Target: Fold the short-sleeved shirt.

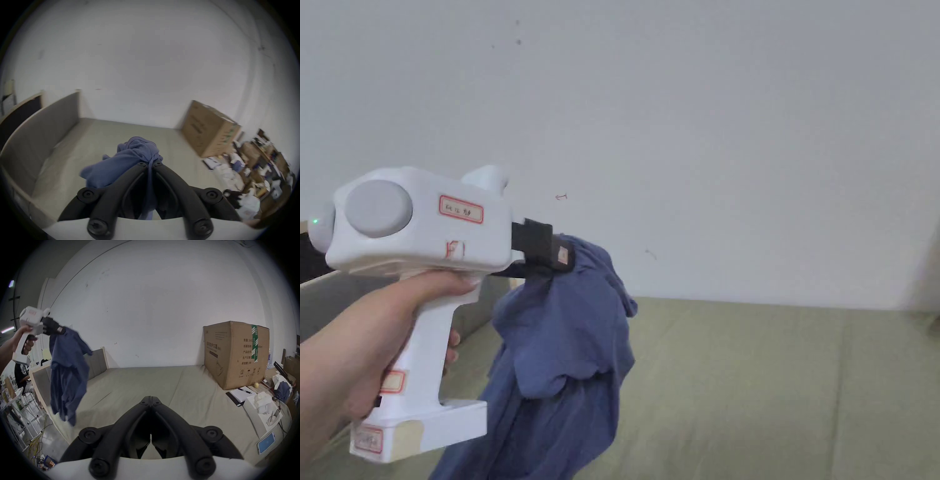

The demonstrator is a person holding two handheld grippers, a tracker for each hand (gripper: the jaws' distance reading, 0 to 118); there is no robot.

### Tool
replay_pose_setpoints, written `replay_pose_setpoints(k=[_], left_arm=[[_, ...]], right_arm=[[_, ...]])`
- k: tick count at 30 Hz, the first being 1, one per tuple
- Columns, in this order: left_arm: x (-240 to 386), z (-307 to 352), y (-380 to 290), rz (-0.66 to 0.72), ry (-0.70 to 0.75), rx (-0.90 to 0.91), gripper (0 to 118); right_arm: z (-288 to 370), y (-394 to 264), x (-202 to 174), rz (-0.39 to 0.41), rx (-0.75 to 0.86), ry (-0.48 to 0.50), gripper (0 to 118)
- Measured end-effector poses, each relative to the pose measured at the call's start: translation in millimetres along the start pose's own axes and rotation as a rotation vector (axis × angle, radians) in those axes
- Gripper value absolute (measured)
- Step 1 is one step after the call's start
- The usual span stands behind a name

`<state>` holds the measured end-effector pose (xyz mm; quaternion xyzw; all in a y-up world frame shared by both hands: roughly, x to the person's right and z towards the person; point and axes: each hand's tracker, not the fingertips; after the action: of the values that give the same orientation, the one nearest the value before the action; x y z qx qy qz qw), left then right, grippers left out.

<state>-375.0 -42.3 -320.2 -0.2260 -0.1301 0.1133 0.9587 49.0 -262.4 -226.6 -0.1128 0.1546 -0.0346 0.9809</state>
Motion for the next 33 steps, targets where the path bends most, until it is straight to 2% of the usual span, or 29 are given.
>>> replay_pose_setpoints(k=[2,4,8,13,16,17,18,20,21,22,26,29,30,31,32,33], left_arm=[[38.9,-28.8,-2.7,-0.006,-0.063,-0.019,0],[73.1,-64.5,-14.3,-0.023,-0.064,-0.032,0],[124.2,-163.8,-70.5,-0.037,-0.198,-0.182,0],[151.0,-295.1,-191.4,-0.138,-0.089,-0.451,0],[143.1,-346.6,-265.5,-0.113,-0.014,-0.652,1],[136.9,-358.4,-283.6,-0.067,0.006,-0.693,7],[129.8,-365.1,-298.1,-0.025,0.019,-0.706,28],[120.2,-364.1,-311.8,0.008,0.051,-0.719,91],[115.7,-361.9,-311.4,-0.003,0.066,-0.713,116],[112.5,-357.6,-309.5,-0.006,0.063,-0.699,117],[106.6,-308.0,-259.5,-0.099,0.037,-0.544,117],[103.8,-240.4,-222.7,-0.151,0.026,-0.398,116],[99.7,-206.7,-215.8,-0.151,0.013,-0.336,110],[97.6,-186.5,-213.1,-0.143,0.007,-0.286,93],[94.0,-158.7,-214.5,-0.121,0.011,-0.210,58],[90.7,-135.4,-218.8,-0.086,0.006,-0.147,2]], right_arm=[[5.2,1.0,7.8,-0.005,0.015,-0.019,0],[8.9,0.4,17.5,-0.012,0.021,-0.036,0],[12.2,-6.2,42.4,-0.023,0.015,-0.096,0],[11.4,-26.0,73.2,-0.035,-0.037,-0.163,0],[8.0,-38.8,85.8,-0.054,-0.100,-0.189,0],[7.3,-42.5,89.1,-0.063,-0.112,-0.190,0],[7.2,-45.7,91.5,-0.069,-0.117,-0.190,0],[5.0,-50.7,93.2,-0.072,-0.133,-0.197,0],[3.8,-52.2,93.2,-0.073,-0.141,-0.200,0],[3.9,-53.0,92.6,-0.074,-0.146,-0.201,0],[2.2,-50.1,87.1,-0.079,-0.148,-0.194,0],[6.0,-41.5,80.3,-0.083,-0.126,-0.185,0],[9.7,-36.7,76.4,-0.089,-0.102,-0.176,0],[11.8,-34.4,74.2,-0.089,-0.090,-0.172,0],[15.0,-31.6,70.7,-0.087,-0.071,-0.166,0],[18.0,-29.8,67.4,-0.082,-0.050,-0.162,0]])
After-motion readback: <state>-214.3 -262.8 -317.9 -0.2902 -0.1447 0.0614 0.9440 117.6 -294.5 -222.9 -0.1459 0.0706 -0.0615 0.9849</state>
